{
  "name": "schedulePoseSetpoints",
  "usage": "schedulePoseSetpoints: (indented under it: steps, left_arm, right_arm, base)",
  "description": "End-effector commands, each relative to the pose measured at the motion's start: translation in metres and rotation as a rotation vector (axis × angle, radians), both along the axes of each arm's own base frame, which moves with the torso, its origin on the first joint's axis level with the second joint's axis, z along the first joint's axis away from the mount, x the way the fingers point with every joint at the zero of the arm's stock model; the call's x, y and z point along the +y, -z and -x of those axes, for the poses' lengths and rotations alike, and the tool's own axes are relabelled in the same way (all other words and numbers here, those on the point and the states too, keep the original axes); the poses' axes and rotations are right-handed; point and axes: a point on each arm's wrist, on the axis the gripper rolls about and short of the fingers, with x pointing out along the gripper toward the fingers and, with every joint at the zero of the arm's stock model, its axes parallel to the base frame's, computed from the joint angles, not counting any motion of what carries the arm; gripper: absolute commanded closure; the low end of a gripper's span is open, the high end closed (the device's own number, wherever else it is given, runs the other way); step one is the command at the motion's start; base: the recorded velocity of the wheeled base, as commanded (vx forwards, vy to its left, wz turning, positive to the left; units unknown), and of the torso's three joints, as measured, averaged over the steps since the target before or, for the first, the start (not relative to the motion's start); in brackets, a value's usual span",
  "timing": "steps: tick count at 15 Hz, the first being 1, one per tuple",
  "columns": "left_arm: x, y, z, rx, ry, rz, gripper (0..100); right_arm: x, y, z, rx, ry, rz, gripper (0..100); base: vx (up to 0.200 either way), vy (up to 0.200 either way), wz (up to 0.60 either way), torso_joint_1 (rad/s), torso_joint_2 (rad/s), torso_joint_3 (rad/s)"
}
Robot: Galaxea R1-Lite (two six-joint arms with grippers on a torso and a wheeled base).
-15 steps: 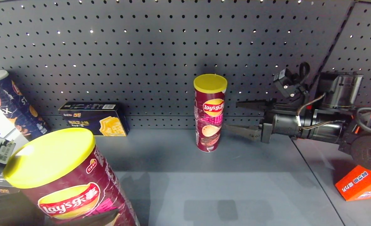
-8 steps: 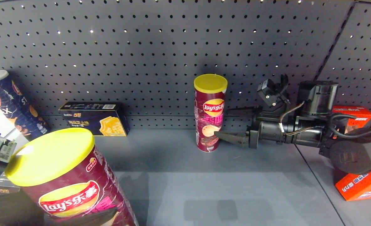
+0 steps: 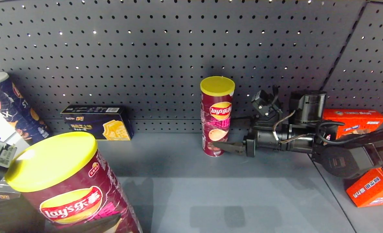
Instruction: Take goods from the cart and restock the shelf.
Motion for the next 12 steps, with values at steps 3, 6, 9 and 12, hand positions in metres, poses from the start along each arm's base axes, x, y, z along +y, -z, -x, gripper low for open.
schedulePoseSetpoints:
  steps: [3, 6, 9, 12]
  left_arm:
    - [0.000, -0.001, 0.000, -0.003, -0.002, 0.001, 100]
    - [0.000, -0.001, 0.000, -0.003, -0.002, 0.001, 100]
    - [0.000, 0.000, 0.000, -0.002, -0.002, 0.000, 100]
    - [0.000, 0.000, 0.000, 0.001, -0.002, -0.001, 100]
  right_arm:
    - [0.007, 0.010, -0.008, 0.019, -0.015, 0.008, 0]
    - [0.015, 0.015, -0.017, 0.016, -0.021, 0.007, 0]
    - [0.019, 0.017, -0.021, 0.017, -0.032, 0.005, 100]
    - [0.025, 0.016, -0.015, 0.017, -0.042, 0.005, 100]
  base:
    - [0.000, 0.000, 0.00, 0.000, 0.00, 0.000]
    - [0.000, 0.000, 0.00, 0.000, 0.00, 0.000]
    - [0.000, 0.000, 0.00, 0.000, 0.00, 0.000]
    - [0.000, 0.000, 0.00, 0.000, 0.00, 0.000]
